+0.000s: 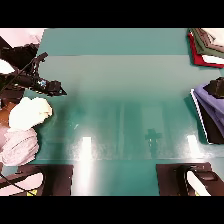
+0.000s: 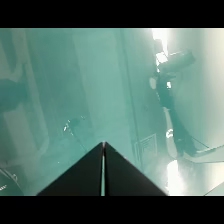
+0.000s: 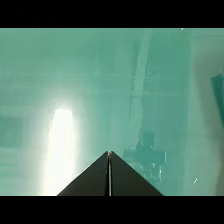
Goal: Fold the shirts.
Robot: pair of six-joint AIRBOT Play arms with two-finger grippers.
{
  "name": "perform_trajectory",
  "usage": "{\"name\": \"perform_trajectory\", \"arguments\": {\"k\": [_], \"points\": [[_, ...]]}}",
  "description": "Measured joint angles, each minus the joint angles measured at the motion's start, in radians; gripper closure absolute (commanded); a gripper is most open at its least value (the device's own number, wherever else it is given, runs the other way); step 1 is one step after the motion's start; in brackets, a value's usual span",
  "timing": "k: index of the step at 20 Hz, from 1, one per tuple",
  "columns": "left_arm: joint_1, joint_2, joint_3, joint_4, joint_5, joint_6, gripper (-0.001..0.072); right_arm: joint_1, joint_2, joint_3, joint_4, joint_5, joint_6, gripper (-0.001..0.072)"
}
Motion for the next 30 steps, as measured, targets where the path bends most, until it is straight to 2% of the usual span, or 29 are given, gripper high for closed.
{"name": "perform_trajectory", "arguments": {"k": [16,20,22,24,25,26,27,28,30], "points": [[0.0,0.0,0.0,-0.032,0.016,-0.002,0.0684,0.004,0.0,0.0,0.001,0.001,0.0,0.0692],[0.0,0.008,0.027,-0.052,-0.047,0.0,0.0686,0.004,0.0,0.0,0.002,0.001,0.0,0.0692],[0.0,0.046,0.043,0.014,-0.071,-0.01,0.0685,0.004,0.0,0.0,0.002,0.001,0.001,0.0692],[0.0,0.109,0.053,0.169,-0.068,-0.06,0.0683,0.004,0.0,0.0,0.002,0.0,0.001,0.0692],[0.0,0.14,0.055,0.259,-0.066,-0.087,0.0615,0.004,0.0,0.0,0.002,-0.001,0.001,0.0692],[0.0,0.169,0.054,0.357,-0.064,-0.112,0.0267,0.004,0.0,0.0,0.002,-0.002,0.001,0.0692],[0.0,0.188,0.05,0.437,-0.061,-0.132,0.0018,0.004,0.0,0.0,0.002,-0.003,0.001,0.0692],[0.0,0.202,0.039,0.507,-0.057,-0.151,0.0062,0.004,0.0,0.0,0.002,-0.003,0.001,0.0692],[0.0,0.218,-0.004,0.595,-0.027,-0.187,0.0058,0.004,0.0,0.0,0.002,-0.003,0.001,0.0692]]}}
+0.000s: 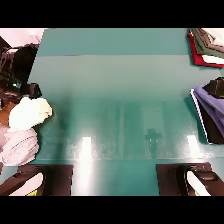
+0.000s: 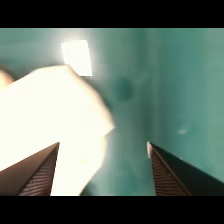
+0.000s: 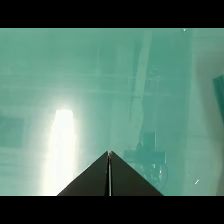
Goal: Fold the shirts.
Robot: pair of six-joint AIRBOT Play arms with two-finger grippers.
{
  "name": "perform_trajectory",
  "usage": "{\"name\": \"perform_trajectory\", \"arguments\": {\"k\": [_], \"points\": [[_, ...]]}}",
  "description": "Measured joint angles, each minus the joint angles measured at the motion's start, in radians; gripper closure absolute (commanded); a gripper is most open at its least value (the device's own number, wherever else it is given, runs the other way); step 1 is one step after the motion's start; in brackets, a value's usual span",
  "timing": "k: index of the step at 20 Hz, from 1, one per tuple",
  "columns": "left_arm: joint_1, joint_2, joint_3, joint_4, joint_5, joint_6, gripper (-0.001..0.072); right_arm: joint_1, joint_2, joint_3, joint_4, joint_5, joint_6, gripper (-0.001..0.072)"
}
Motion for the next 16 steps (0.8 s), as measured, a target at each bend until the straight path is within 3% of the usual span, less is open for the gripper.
{"name": "perform_trajectory", "arguments": {"k": [8,13,15,16], "points": [[0.0,0.016,-0.289,0.158,0.253,-0.072,0.006,0.0,0.0,0.0,0.0,0.001,0.0,0.0692],[0.0,0.017,-0.341,0.187,0.311,-0.1,0.0068,0.0,0.0,0.0,0.004,0.004,0.0,0.0692],[0.0,0.016,-0.347,0.191,0.315,-0.104,0.0592,0.0,0.0,0.0,0.005,0.007,0.0,0.0692],[0.0,0.016,-0.349,0.192,0.316,-0.105,0.068,0.0,0.0,0.0,0.006,0.008,0.0,0.0692]]}}
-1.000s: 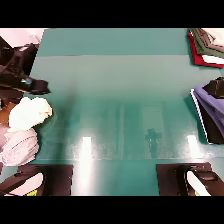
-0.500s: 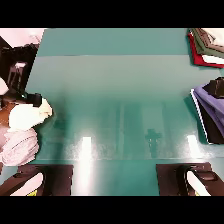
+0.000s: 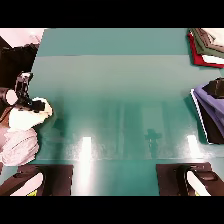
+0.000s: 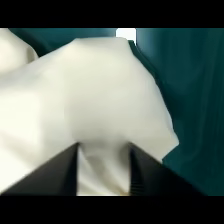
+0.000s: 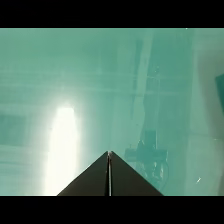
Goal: Fold the shirts.
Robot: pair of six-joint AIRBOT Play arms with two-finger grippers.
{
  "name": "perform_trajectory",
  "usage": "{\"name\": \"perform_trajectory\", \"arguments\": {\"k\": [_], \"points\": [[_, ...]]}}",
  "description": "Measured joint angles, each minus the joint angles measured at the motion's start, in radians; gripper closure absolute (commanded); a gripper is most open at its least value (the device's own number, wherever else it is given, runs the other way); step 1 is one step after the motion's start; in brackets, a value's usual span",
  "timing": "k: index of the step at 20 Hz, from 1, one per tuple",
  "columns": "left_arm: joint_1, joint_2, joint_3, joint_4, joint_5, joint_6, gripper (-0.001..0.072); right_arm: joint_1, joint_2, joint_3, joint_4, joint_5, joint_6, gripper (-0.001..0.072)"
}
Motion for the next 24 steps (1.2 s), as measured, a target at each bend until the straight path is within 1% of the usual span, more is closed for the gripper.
{"name": "perform_trajectory", "arguments": {"k": [6,9,10,12,15,17,21,24], "points": [[0.0,0.0,0.014,0.0,-0.017,-0.003,0.0686,0.0,0.0,0.0,0.001,0.025,0.0,0.0692],[-0.001,0.023,0.103,-0.031,-0.058,0.006,0.0686,0.0,0.0,0.0,0.001,0.031,0.0,0.0692],[-0.006,0.035,0.151,-0.05,-0.074,0.027,0.0686,0.0,0.0,0.0,0.001,0.032,0.0,0.0692],[-0.031,0.061,0.276,-0.127,-0.122,0.095,0.0686,0.0,0.0,0.0,0.001,0.03,0.0,0.0692],[-0.11,0.082,0.504,-0.285,-0.233,0.203,0.0685,0.0,0.0,0.0,0.001,0.011,0.0,0.0692],[-0.182,0.088,0.647,-0.404,-0.27,0.259,0.0685,0.0,0.0,0.0,0.001,-0.01,0.0,0.0692],[-0.341,0.085,0.858,-0.616,-0.261,0.354,0.0686,0.0,0.0,0.0,0.002,-0.05,0.0,0.0692],[-0.436,0.06,0.923,-0.701,-0.209,0.394,0.0685,0.0,0.0,0.0,0.002,-0.072,0.0,0.0692]]}}
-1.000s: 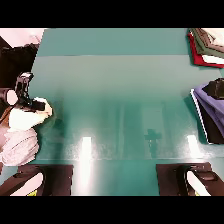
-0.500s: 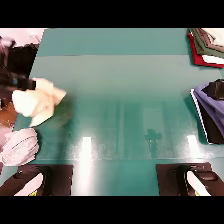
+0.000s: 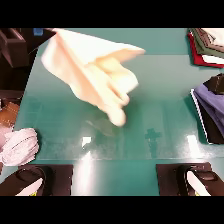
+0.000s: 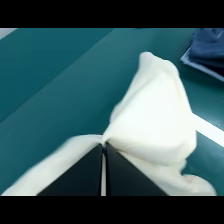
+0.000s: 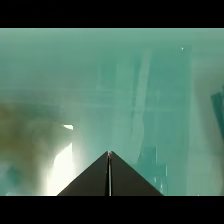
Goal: Fold the shirts.
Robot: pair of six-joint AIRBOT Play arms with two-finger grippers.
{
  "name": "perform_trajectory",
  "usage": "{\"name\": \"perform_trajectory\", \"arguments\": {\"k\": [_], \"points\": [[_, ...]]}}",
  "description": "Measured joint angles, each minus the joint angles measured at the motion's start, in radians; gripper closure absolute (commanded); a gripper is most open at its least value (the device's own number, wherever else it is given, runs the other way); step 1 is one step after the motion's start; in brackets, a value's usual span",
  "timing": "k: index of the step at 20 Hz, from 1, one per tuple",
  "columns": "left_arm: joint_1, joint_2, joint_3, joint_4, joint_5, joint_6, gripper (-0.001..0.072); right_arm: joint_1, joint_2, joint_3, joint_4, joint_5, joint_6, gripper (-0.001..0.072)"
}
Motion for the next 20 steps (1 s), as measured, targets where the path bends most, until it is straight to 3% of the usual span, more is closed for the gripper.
{"name": "perform_trajectory", "arguments": {"k": [8,9,10,11,12,16,20], "points": [[-0.066,-0.29,0.03,0.007,-0.048,0.012,0.0683,0.0,0.0,0.0,0.001,0.001,0.0,0.0692],[-0.066,-0.335,0.03,0.027,-0.05,-0.006,0.0627,0.0,0.0,0.0,0.001,0.006,0.0,0.0692],[-0.063,-0.374,0.03,0.045,-0.05,-0.026,0.0347,0.0,0.0,0.0,0.001,0.009,0.0,0.0692],[-0.054,-0.408,0.031,0.053,-0.05,-0.047,0.0118,0.0,0.0,0.0,0.001,0.013,0.0,0.0692],[-0.04,-0.435,0.031,0.067,-0.057,-0.07,0.0166,0.0,0.0,0.0,0.0,0.015,0.0,0.0692],[0.037,-0.462,0.01,0.085,-0.146,-0.149,0.0162,0.0,0.0,0.0,0.0,0.019,0.0,0.0692],[0.069,-0.412,-0.206,0.046,-0.212,-0.178,0.0162,0.0,0.0,0.0,0.0,0.019,0.0,0.0692]]}}
